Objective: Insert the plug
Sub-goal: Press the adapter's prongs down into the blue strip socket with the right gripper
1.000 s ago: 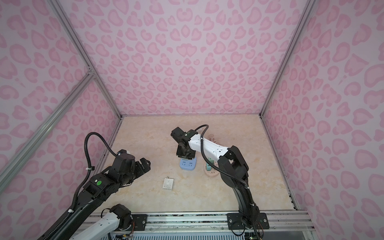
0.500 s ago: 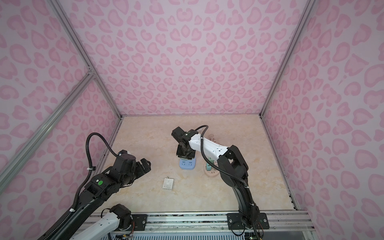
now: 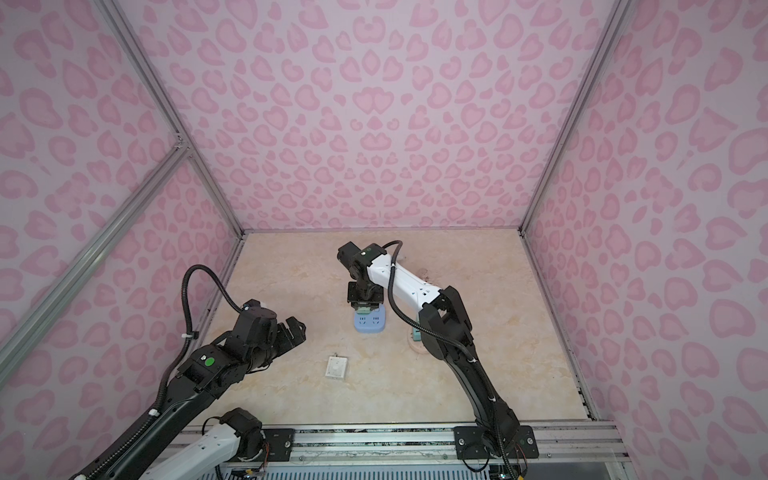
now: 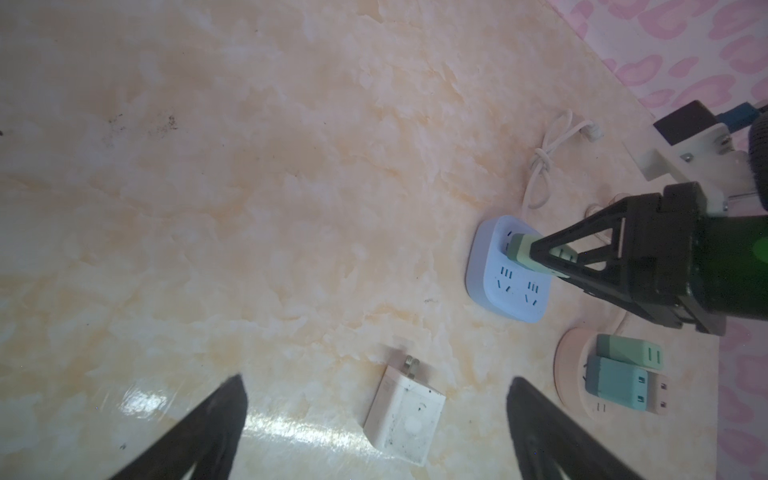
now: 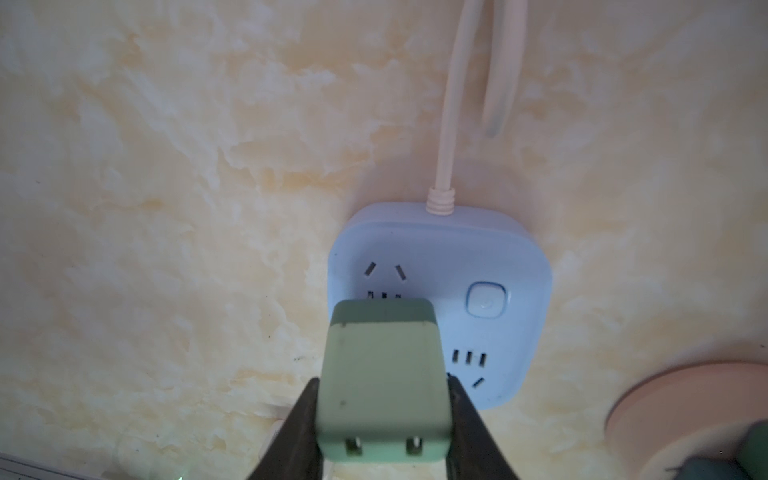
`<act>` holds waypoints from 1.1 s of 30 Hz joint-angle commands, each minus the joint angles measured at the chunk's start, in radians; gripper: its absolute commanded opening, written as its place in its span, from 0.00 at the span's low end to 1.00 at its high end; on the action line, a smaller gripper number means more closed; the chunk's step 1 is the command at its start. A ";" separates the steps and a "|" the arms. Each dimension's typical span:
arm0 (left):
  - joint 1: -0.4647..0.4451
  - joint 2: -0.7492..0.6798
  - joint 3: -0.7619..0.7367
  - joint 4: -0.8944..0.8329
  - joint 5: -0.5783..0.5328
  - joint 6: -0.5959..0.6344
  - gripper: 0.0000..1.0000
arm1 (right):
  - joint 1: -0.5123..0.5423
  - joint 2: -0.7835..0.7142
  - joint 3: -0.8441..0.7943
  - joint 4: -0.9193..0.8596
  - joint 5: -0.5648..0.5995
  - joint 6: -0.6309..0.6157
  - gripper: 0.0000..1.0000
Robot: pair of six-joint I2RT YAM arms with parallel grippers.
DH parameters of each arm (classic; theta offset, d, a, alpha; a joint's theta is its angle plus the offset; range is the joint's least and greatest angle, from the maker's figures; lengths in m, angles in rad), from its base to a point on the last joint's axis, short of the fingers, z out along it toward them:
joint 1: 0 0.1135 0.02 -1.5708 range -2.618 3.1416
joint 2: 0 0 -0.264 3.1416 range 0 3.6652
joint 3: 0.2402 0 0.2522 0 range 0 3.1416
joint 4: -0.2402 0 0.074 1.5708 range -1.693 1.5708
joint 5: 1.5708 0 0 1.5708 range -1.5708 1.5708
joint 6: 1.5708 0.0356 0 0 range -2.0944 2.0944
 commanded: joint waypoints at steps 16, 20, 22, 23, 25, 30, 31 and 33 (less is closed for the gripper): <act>0.001 0.030 -0.001 0.033 0.026 0.041 0.99 | 0.032 0.286 0.330 -0.306 0.037 -0.104 0.00; 0.001 0.031 -0.007 0.034 0.026 0.040 0.99 | 0.025 0.275 0.295 -0.305 0.047 -0.110 0.00; 0.001 0.031 -0.010 0.036 0.029 0.040 0.99 | 0.017 0.248 0.241 -0.284 0.047 -0.109 0.00; 0.001 0.031 -0.012 0.036 0.029 0.038 0.99 | 0.014 0.227 0.202 -0.267 0.049 -0.109 0.00; 0.001 0.033 -0.014 0.036 0.029 0.037 0.99 | 0.003 0.174 0.105 -0.222 0.048 -0.104 0.00; 0.001 0.033 -0.022 0.038 0.029 0.032 0.99 | -0.035 0.011 -0.163 -0.088 0.023 -0.082 0.00; 0.001 0.035 -0.021 0.039 0.030 0.032 0.99 | -0.037 -0.014 -0.197 -0.074 0.023 -0.078 0.00; 0.001 0.039 -0.023 0.044 0.034 0.032 0.99 | -0.040 -0.057 -0.251 -0.052 0.024 -0.074 0.00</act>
